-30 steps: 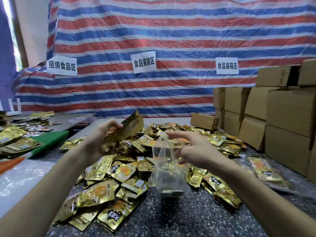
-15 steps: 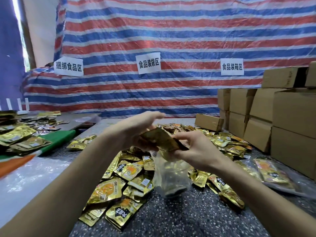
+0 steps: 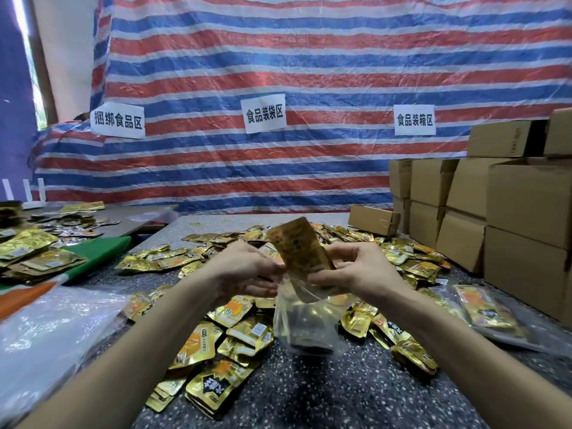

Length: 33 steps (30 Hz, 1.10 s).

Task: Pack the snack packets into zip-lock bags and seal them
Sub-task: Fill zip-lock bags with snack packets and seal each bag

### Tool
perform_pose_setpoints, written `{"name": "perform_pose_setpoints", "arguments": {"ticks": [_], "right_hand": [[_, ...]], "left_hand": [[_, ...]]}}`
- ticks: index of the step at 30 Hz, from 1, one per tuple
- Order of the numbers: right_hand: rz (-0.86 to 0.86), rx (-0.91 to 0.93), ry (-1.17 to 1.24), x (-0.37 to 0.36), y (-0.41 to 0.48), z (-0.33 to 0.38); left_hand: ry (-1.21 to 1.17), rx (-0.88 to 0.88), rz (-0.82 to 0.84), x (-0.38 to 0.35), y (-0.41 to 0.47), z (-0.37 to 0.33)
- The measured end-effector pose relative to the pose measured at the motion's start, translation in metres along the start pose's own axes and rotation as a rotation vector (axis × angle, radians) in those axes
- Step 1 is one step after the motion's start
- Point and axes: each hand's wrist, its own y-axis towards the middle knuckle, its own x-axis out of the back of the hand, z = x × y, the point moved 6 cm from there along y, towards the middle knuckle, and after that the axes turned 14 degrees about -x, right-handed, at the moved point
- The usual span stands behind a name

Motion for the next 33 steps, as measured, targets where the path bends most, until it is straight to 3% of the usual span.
{"name": "perform_pose_setpoints", "arguments": {"ticks": [6, 10, 13, 21, 24, 27, 33], "right_hand": [[0.036, 0.047, -0.156, 0.013, 0.002, 0.027], [0.195, -0.032, -0.199, 0.017, 0.002, 0.037], [0.221, -0.031, -0.235, 0.017, 0.001, 0.038], [0.272, -0.043, -0.439, 0.014, -0.003, 0.021], [0.180, -0.020, -0.507, 0.020, -0.001, 0.007], [0.053, 0.042, -0.452, 0.039, 0.001, 0.007], [-0.078, 0.193, 0.006, 0.075, -0.001, 0.015]], "left_hand": [[0.164, -0.258, -0.099, 0.013, 0.006, -0.031], [0.205, -0.438, -0.157, 0.016, 0.002, -0.048], [0.190, -0.517, -0.220, 0.017, 0.001, -0.052], [0.182, -0.560, -0.258, 0.020, 0.001, -0.046], [0.153, -0.550, -0.265, 0.024, 0.001, -0.042], [0.116, -0.542, -0.234, 0.028, 0.000, -0.041], [0.061, -0.571, -0.172, 0.032, -0.004, -0.033]]}}
